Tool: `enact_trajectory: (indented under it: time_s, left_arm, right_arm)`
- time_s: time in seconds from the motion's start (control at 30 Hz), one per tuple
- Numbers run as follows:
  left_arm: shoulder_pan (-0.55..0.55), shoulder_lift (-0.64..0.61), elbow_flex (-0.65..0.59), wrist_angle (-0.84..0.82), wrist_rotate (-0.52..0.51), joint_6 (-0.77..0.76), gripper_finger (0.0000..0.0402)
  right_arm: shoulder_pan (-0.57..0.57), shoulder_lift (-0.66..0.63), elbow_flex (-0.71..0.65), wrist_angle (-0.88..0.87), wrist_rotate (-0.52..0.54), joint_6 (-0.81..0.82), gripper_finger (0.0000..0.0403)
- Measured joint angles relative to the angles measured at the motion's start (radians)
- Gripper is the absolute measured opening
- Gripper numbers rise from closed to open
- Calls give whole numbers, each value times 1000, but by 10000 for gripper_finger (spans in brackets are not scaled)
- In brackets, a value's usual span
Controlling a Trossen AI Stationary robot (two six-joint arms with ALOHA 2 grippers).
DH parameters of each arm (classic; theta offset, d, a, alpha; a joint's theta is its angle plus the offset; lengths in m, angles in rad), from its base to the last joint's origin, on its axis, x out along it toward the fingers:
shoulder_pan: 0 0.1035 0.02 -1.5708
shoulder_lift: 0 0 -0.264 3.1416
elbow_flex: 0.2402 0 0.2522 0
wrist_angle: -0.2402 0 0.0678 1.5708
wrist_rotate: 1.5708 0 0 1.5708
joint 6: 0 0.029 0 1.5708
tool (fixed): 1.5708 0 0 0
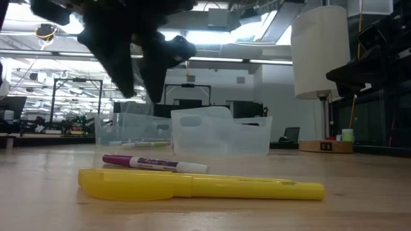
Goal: Pick & Place Markers
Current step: Put the violet marker into the transparent bin
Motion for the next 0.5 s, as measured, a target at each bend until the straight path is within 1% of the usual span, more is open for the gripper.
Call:
enact_trajectory:
  time_s: [0.3,0.5]
  left_arm:
    - [-8,-3,-42,98,-3,8,171]
    - [-28,-3,-73,119,-3,18,171]
  right_arm:
    - [0,0,0,0,0,0,40]
    - [0,0,0,0,0,0,40]
